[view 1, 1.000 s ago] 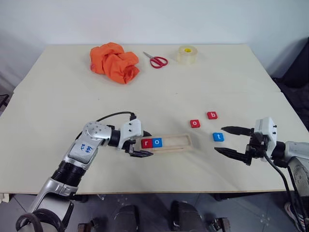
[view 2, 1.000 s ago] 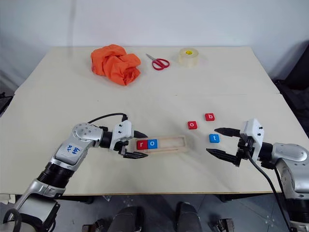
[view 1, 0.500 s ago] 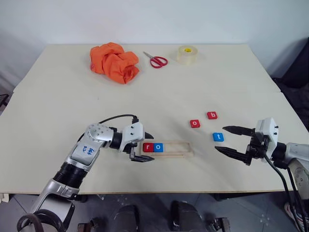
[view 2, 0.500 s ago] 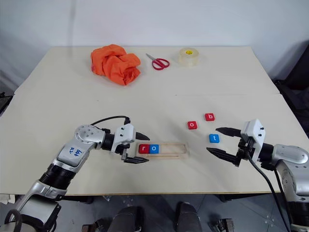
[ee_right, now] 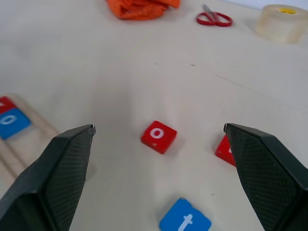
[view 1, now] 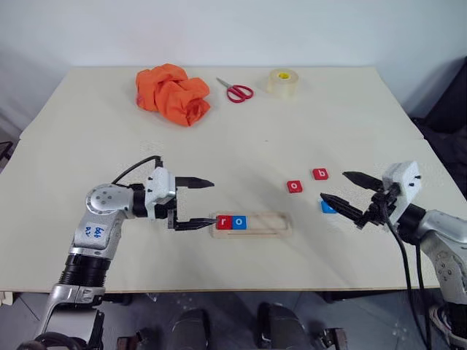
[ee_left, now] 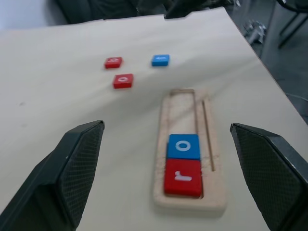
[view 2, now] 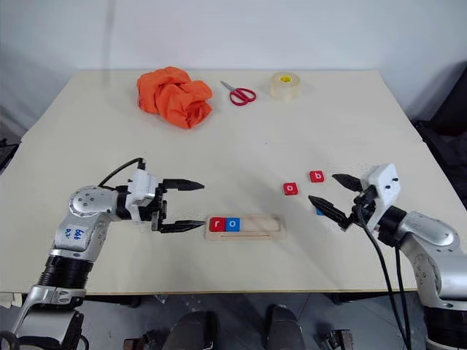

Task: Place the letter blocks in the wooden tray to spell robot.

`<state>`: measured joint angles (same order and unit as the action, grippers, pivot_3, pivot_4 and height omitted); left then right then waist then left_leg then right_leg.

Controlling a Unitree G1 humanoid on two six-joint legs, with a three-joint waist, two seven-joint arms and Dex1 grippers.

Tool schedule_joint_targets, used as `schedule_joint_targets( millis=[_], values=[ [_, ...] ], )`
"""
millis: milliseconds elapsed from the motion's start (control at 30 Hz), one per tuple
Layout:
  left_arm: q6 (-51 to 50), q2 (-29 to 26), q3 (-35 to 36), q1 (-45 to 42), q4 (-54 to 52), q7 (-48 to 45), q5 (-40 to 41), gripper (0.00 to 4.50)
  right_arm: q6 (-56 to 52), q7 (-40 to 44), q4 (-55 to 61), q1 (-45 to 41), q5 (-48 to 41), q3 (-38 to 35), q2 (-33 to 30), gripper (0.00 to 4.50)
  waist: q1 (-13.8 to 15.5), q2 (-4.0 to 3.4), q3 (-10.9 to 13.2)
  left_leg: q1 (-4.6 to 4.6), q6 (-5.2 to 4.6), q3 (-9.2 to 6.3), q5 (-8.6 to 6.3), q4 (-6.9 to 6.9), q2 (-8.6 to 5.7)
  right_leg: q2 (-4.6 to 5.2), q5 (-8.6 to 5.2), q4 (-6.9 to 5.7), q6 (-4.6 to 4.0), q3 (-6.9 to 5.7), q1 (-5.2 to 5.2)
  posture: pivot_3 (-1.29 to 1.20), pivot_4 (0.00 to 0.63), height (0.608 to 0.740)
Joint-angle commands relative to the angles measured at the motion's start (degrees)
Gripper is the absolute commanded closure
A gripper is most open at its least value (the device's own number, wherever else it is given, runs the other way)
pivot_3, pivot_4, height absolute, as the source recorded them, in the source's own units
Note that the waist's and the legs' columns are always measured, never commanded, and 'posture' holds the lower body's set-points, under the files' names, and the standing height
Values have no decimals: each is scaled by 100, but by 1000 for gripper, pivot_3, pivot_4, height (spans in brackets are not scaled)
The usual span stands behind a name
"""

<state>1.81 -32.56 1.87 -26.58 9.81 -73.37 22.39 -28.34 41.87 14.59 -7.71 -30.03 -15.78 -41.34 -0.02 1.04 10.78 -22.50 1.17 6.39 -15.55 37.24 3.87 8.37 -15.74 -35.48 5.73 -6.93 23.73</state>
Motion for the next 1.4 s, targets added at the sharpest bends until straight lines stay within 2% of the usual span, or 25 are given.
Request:
schedule_joint_targets(
  millis=[33, 100, 200, 333, 567, 1033, 1267, 1400],
  values=[
    [-10, -21, 453, 105, 283, -719, 807, 53, -429, -390, 369, 79, 59, 10, -8, 0, -1, 0, 0, -1, -1, 1, -1, 0, 0, 0, 0, 1, 0, 0, 0, 0, 150, 740],
    [-177, -55, 583, 155, 478, -1068, 1099, 53, -713, -649, 544, 130, 69, 27, 49, 0, -2, 0, 0, -1, -4, 1, -3, -1, 0, 0, 0, 3, 0, 0, 1, 0, 150, 740],
    [207, -271, 398, 222, 856, -1459, 677, 53, -950, -1063, 686, 77, 79, -36, 229, 0, -2, 0, 0, -2, -8, 2, -6, 0, 0, 0, 0, 5, 0, -1, 0, 0, 150, 740],
    [364, -292, 303, 253, 1135, -1673, 621, 53, -1311, -1581, 852, 68, 46, -134, 501, 0, -7, 0, 0, -2, -8, 1, -9, -2, 0, 0, 0, 6, 0, -1, 1, 0, 150, 740],
    [354, -215, 214, 269, 1039, -1565, 705, 53, -1549, -1815, 1043, 136, -89, -259, 692, 0, -5, 0, 0, -12, -14, 0, -18, -2, 0, 0, 0, 14, 0, -2, 3, 0, 150, 740],
    [144, -228, 233, 374, 753, -1459, 815, 53, -1501, -1845, 835, 25, -48, -231, 671, 0, -14, 0, 0, -14, -15, 2, -20, -3, 0, -1, 0, 16, 0, -2, 6, 0, 150, 740],
    [9, -202, 276, 589, 359, -1281, 866, 53, -1346, -1987, 17, -676, 253, 28, 757, 0, -25, 0, 0, -14, -15, 5, -20, -2, 1, -1, 0, 15, 0, -2, 9, 0, 150, 740],
    [-101, -188, 342, 854, -23, -1148, 925, 53, -1008, -2000, -1082, -1497, 666, 411, 959, 0, -98, 0, 0, -12, -15, 16, -20, -2, 3, 0, 1, 14, 2, 4, 12, 0, 150, 740]
  ],
)
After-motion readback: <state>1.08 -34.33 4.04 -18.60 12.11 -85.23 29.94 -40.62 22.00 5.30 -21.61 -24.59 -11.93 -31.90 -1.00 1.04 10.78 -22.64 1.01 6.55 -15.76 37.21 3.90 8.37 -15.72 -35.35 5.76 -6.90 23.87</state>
